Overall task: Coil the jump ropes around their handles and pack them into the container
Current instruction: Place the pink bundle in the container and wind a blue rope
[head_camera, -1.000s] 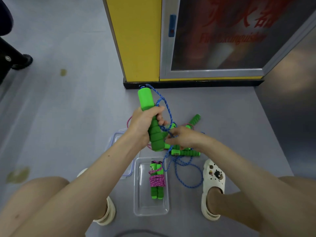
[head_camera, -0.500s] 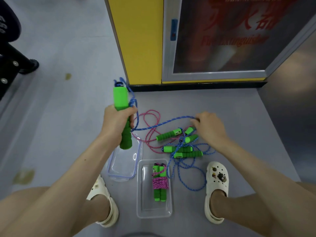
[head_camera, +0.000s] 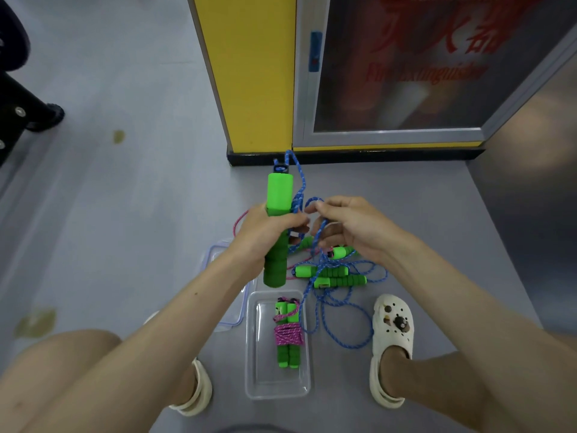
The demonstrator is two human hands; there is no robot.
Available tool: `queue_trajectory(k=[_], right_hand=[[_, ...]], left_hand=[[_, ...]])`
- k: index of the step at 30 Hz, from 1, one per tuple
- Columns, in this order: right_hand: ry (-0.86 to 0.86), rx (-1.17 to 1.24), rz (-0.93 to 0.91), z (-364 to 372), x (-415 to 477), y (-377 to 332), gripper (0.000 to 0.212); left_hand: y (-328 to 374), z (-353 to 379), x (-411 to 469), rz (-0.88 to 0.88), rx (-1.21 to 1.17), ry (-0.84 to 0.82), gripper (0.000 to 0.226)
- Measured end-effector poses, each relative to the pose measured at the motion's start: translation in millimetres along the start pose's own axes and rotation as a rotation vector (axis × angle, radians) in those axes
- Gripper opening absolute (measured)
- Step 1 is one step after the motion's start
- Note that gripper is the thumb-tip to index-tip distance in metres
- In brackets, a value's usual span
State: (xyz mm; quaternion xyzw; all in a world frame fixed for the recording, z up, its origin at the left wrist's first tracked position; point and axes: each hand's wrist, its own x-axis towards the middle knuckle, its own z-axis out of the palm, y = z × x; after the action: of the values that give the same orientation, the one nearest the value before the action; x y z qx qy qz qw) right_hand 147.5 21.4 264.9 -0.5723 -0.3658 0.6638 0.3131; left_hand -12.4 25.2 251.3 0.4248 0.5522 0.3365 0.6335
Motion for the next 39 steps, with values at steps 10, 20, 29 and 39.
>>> queue_trajectory(k=[10, 20, 29, 39], right_hand=[[0.016, 0.025, -0.047, 5, 3, 3, 0.028], [0.044, -0.835, 0.083, 11, 12, 11, 0.026], [-0.049, -1.180, 0.090, 5, 19, 33, 0.024], [0.181, -0.899, -0.039, -21, 14, 30, 0.032]], left_hand=[[-6, 2, 3, -0.055, 0.062, -0.039, 0.015], [7, -5, 0, -0.060, -0.324, 0.101, 0.016], [23, -36, -6, -0.001, -0.377, 0.132, 0.023], [15, -65, -7, 0.112, -0.119, 0.321, 0.024]])
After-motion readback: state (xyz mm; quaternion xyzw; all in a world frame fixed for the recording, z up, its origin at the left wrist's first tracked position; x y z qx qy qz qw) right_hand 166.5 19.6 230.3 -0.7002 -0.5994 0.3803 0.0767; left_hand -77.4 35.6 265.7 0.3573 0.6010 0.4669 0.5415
